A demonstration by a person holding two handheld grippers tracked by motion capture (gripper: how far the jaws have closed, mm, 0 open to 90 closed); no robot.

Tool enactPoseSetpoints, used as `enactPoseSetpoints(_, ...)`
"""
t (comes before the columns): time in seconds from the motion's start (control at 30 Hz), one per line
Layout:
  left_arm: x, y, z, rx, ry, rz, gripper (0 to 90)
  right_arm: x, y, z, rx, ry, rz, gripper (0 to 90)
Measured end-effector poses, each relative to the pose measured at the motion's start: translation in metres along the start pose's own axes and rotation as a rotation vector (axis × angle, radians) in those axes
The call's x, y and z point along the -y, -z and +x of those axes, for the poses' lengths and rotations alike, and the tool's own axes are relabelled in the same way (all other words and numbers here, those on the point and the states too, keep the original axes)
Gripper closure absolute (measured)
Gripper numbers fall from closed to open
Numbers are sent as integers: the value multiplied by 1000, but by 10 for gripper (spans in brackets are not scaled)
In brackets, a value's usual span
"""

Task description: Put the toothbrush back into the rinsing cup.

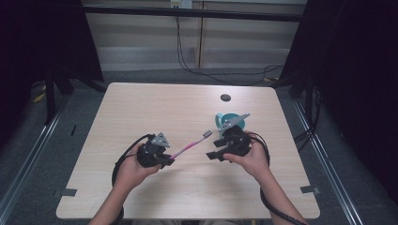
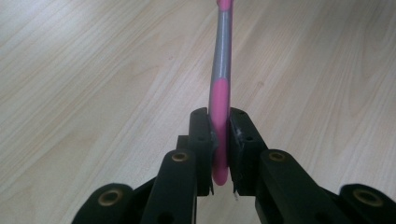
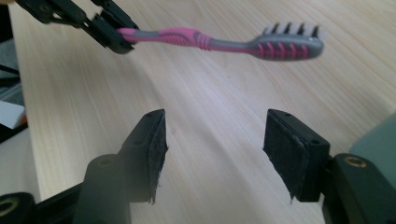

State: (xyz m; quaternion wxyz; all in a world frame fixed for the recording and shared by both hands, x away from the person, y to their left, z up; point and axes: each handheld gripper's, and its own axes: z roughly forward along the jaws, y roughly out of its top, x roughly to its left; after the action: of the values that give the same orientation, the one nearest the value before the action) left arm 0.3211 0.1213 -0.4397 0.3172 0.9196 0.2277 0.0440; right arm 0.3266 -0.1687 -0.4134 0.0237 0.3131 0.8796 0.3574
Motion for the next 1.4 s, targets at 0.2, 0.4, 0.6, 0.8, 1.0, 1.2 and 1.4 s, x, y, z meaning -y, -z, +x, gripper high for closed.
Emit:
enactPoseSetpoints(0.2, -2, 0, -2, 10, 23, -21, 814, -2, -5, 3, -16, -44, -22, 435)
enactPoseSetpoints(0.4, -5, -2, -4, 8, 19, -33, 814, -2, -10, 3, -32, -81, -60, 460)
enactPoseSetpoints(0.6, -9, -4, -8, 9, 7, -49, 814, -4, -14, 4, -52, -111, -79, 464)
enactPoseSetpoints(0.8, -11, -8, -11, 17, 3, -49, 814, -8, -14, 4, -62, -119, -109, 473)
enactPoseSetpoints(1.0, -13, -12, -15, 11, 17, -62, 813, -11, -13, 4, -65, -133, -131, 481)
enactPoseSetpoints(1.2, -14, -19, -21, 10, 19, -43, 811, -14, -11, 4, -49, -166, -162, 512)
enactPoseSetpoints(1.4, -16, -25, -26, 19, 26, -34, 808, -14, -7, 3, -40, -192, -208, 624)
